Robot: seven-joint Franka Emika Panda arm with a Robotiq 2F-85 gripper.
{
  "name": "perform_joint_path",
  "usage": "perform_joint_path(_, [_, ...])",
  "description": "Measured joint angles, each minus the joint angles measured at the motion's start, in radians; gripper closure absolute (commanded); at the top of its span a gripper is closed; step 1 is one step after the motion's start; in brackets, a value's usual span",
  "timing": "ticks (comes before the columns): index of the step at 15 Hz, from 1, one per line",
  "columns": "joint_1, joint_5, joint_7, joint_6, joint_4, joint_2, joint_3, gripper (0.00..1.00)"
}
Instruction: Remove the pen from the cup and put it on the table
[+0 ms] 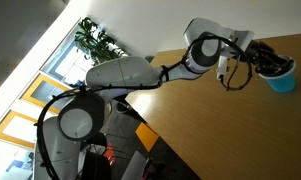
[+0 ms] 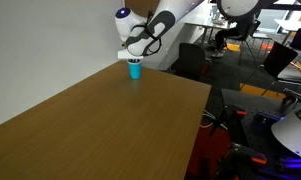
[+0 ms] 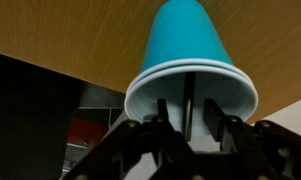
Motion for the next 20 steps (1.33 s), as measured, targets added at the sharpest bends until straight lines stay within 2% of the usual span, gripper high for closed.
perform_joint_path(3, [-0.002,0.0,0.0,-0.009,0.021,0.016,-0.007,0.58])
perform_joint_path(4, [-0.002,0.0,0.0,-0.012,0.029,0.022,-0.009,0.74])
perform_joint_path(5, [-0.003,0.0,0.0,-0.016,0.036,0.027,-0.01,0.83])
perform_joint_path(6, [-0.004,0.0,0.0,-0.019,0.044,0.032,-0.011,0.84])
perform_joint_path(8, [-0.006,0.0,0.0,-0.024,0.056,0.041,-0.011,0.99])
perform_joint_path(20, [0.006,-0.012,0.003,-0.03,0.085,0.06,-0.025,0.97])
